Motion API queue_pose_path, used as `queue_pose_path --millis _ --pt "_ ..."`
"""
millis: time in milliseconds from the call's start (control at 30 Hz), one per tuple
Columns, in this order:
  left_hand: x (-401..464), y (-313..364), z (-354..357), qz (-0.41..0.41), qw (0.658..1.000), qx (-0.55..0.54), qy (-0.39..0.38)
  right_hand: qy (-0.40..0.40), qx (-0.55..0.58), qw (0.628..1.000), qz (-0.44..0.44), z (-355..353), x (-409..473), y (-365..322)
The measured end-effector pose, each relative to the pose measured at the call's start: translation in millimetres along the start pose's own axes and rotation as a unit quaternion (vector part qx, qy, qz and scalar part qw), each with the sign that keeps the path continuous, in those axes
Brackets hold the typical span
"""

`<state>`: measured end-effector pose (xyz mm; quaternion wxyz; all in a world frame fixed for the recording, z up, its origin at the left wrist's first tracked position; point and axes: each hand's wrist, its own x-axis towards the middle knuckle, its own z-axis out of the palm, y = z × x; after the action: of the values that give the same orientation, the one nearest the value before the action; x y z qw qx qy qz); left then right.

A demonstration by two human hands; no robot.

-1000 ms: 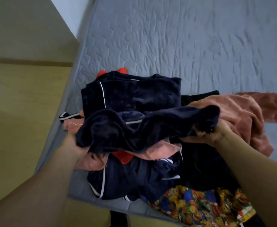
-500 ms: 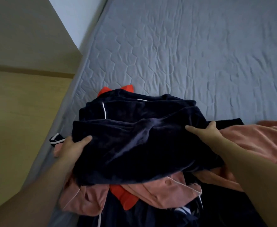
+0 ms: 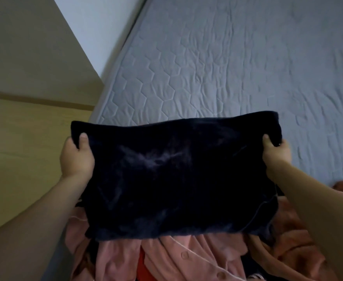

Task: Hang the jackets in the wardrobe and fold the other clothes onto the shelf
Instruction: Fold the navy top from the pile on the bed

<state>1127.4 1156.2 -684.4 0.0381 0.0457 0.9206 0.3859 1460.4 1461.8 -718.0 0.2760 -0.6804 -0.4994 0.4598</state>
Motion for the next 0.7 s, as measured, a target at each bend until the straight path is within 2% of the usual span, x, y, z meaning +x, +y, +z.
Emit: queue_pose_path --millis 67,233,333,533,700 --pt "15.8 -11.3 25.9 -0.004 1.000 0.011 -0.005 0.027 -0.055 0.998 -0.007 17.2 19.8 20.1" --pt "42.4 -64.6 75.5 -0.038 0.992 0.115 -0.015 0.012 -0.229 0.973 -0.016 52.4 48.5 88.5" --pt "42.7 -89.3 103.5 -0.053 0.981 0.181 -0.053 0.082 -0.299 0.949 -0.060 69.4 53.3 117.0" --pt "44.7 -117.3 137.0 -0.065 0.976 0.199 -0.058 0.146 -0.307 0.937 -0.081 80.9 62.9 126.0" --pt "52.4 -119.2 142.0 -0.062 0.973 0.216 -0.045 0.144 -0.315 0.935 -0.071 84.2 65.6 123.5"
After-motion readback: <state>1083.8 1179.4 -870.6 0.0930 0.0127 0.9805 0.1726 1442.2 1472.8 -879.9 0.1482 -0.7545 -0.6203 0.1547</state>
